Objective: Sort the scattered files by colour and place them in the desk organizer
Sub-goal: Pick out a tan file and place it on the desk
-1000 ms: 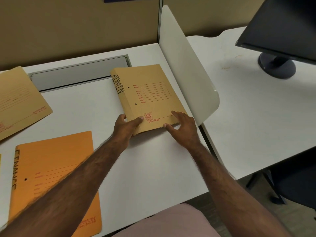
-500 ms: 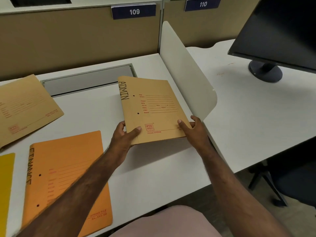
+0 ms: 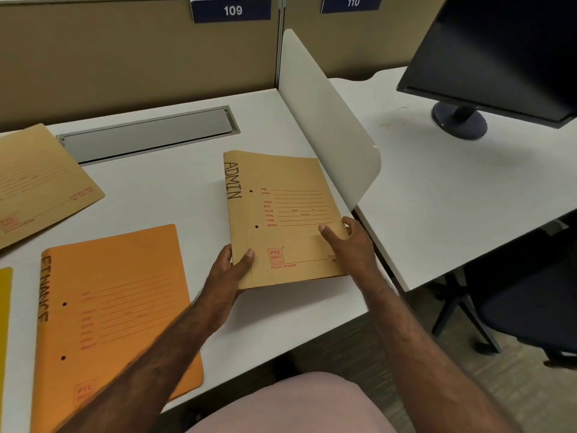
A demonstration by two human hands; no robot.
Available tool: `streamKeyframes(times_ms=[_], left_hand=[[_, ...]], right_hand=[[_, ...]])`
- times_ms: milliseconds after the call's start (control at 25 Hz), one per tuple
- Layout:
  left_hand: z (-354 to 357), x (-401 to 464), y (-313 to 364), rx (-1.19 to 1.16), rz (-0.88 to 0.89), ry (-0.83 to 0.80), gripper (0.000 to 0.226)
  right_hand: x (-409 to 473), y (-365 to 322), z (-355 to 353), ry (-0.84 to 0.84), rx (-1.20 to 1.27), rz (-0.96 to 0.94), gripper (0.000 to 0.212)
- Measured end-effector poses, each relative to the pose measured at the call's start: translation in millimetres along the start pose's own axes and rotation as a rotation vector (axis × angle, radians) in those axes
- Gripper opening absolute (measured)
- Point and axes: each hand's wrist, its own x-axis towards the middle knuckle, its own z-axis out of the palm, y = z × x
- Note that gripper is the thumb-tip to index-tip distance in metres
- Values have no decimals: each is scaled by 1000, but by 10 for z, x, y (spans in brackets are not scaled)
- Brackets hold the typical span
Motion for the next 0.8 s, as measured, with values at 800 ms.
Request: streamKeyframes(times_ms=[800], left_hand=[[-90, -265, -498, 799, -63, -141, 54]], right_hand=[[-147, 495, -160, 94, -167, -16, 75]])
